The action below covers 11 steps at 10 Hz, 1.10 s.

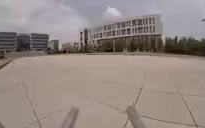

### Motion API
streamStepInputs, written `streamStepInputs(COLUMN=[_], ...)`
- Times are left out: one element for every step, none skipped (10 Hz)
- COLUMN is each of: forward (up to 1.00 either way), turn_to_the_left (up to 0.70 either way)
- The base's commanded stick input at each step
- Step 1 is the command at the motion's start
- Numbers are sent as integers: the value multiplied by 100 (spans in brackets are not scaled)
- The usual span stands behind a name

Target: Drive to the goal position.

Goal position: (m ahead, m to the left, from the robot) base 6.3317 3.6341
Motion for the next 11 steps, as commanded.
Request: streamStepInputs(forward=[0, 0, 0, 0, 0, 0, 0, 0, 0, 0, 0], turn_to_the_left=[70, 70, 70, 70, 70, 70, 46, 0, 0, 0, 0])
